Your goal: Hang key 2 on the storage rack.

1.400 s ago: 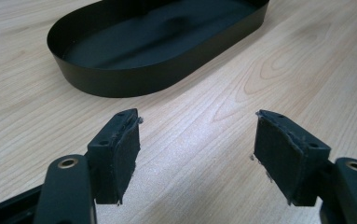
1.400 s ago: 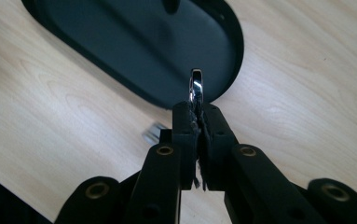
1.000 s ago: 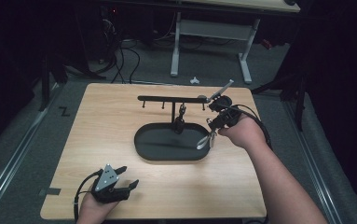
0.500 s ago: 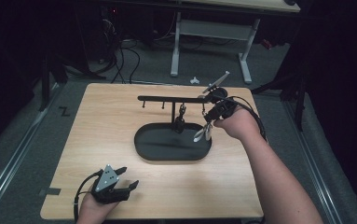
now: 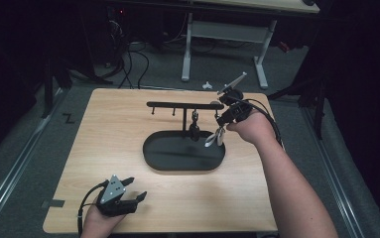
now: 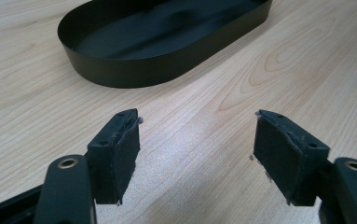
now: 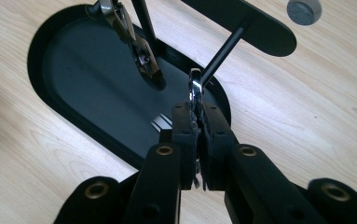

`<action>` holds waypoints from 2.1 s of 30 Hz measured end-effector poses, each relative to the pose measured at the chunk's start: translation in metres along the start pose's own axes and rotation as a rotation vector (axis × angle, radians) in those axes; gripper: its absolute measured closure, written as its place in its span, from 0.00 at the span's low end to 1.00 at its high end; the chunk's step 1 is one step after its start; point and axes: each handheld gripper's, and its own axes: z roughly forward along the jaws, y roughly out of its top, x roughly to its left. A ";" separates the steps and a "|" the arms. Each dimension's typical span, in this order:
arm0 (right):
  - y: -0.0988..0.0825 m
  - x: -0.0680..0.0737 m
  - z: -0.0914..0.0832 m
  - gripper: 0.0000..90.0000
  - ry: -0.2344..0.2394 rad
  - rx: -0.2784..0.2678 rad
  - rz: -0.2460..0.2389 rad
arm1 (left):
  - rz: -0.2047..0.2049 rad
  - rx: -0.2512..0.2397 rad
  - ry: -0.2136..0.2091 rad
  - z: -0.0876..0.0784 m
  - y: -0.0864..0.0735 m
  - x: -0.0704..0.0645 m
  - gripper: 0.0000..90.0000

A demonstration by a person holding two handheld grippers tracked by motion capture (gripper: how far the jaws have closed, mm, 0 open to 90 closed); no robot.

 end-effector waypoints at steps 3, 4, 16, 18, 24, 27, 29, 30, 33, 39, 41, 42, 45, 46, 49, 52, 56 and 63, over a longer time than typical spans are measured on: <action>0.001 -0.001 0.003 0.95 0.001 0.001 0.004 | 0.003 0.003 -0.001 0.000 0.000 0.000 0.35; 0.001 -0.001 0.004 0.95 0.001 -0.003 0.003 | 0.003 0.004 -0.002 0.000 0.000 0.000 0.35; 0.001 -0.007 0.010 0.88 -0.059 -0.009 0.025 | 0.009 0.010 -0.007 0.001 -0.001 -0.001 0.35; -0.001 -0.009 0.011 0.87 -0.056 -0.013 0.035 | 0.009 0.013 -0.011 0.001 -0.001 -0.001 0.35; -0.005 -0.008 0.017 0.84 -0.043 -0.004 0.039 | 0.010 0.018 -0.014 0.001 -0.001 -0.001 0.35; -0.006 -0.008 0.019 0.83 -0.037 -0.004 0.043 | 0.010 0.019 -0.014 0.001 -0.001 -0.001 0.35; -0.007 -0.008 0.021 0.81 -0.033 0.001 0.046 | 0.010 0.015 -0.012 0.002 -0.001 -0.002 0.35; -0.008 -0.008 0.021 0.80 -0.034 0.006 0.049 | 0.010 0.016 -0.012 0.001 -0.001 -0.002 0.35; -0.010 -0.007 0.023 0.76 -0.033 0.013 0.067 | 0.008 0.019 -0.014 0.001 -0.001 -0.001 0.35; -0.016 -0.006 0.027 0.66 -0.027 0.002 0.067 | 0.013 0.025 -0.013 0.003 -0.002 -0.002 0.35; -0.017 -0.006 0.028 0.65 -0.025 -0.001 0.069 | 0.013 0.026 -0.013 0.003 -0.002 -0.002 0.35; -0.021 -0.005 0.029 0.62 -0.025 -0.014 0.075 | 0.014 0.028 -0.015 0.003 -0.002 -0.002 0.35; -0.025 -0.005 0.030 0.59 -0.024 -0.027 0.075 | 0.013 0.028 -0.016 0.004 -0.002 -0.002 0.35; -0.027 -0.004 0.031 0.57 -0.024 -0.031 0.077 | 0.012 0.029 -0.016 0.004 -0.002 -0.002 0.35; -0.040 -0.006 0.035 0.53 -0.021 -0.054 0.095 | 0.015 0.032 -0.016 0.004 -0.002 -0.002 0.35; -0.052 -0.009 0.041 0.52 -0.020 -0.054 0.113 | 0.020 0.037 -0.019 0.005 -0.002 -0.003 0.35; -0.065 -0.013 0.046 0.51 -0.018 -0.070 0.126 | 0.017 0.037 -0.019 0.006 -0.002 -0.004 0.35; -0.109 0.000 0.059 0.49 -0.023 -0.174 0.071 | 0.019 0.036 -0.022 0.006 0.000 -0.006 0.35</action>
